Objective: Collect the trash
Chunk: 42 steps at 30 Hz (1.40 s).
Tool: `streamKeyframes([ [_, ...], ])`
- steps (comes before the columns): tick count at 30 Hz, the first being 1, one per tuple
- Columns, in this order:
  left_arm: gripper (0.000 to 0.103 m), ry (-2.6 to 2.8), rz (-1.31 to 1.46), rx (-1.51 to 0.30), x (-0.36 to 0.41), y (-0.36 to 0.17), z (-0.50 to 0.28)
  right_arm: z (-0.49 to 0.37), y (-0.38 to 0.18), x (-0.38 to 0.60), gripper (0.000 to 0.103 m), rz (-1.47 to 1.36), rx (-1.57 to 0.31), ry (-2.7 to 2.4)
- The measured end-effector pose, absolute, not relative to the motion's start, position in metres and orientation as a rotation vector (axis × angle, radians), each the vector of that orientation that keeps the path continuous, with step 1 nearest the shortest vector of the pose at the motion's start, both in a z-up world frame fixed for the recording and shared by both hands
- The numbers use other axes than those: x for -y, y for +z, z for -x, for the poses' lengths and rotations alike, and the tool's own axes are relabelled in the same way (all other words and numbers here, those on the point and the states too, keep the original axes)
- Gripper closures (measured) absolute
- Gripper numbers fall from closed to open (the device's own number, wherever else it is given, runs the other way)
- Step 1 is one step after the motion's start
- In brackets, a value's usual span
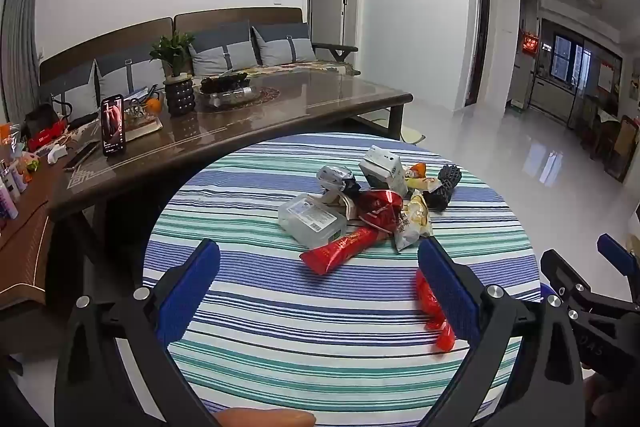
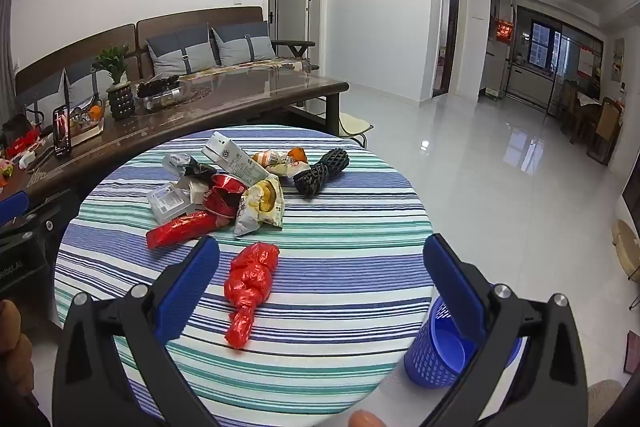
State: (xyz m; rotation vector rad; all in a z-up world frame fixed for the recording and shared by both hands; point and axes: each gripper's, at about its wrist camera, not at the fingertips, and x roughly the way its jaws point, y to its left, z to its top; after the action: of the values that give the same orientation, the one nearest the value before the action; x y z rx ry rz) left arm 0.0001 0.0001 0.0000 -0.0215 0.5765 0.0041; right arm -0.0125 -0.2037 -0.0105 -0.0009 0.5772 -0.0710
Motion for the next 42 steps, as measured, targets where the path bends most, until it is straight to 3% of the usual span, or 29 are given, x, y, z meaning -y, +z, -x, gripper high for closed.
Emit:
streamKeyframes([
  [42, 0.005, 0.031, -0.026, -0.606, -0.001, -0.012, -0.001, 0.013, -0.016, 0.208, 0.005, -0.003, -0.587, -0.074],
])
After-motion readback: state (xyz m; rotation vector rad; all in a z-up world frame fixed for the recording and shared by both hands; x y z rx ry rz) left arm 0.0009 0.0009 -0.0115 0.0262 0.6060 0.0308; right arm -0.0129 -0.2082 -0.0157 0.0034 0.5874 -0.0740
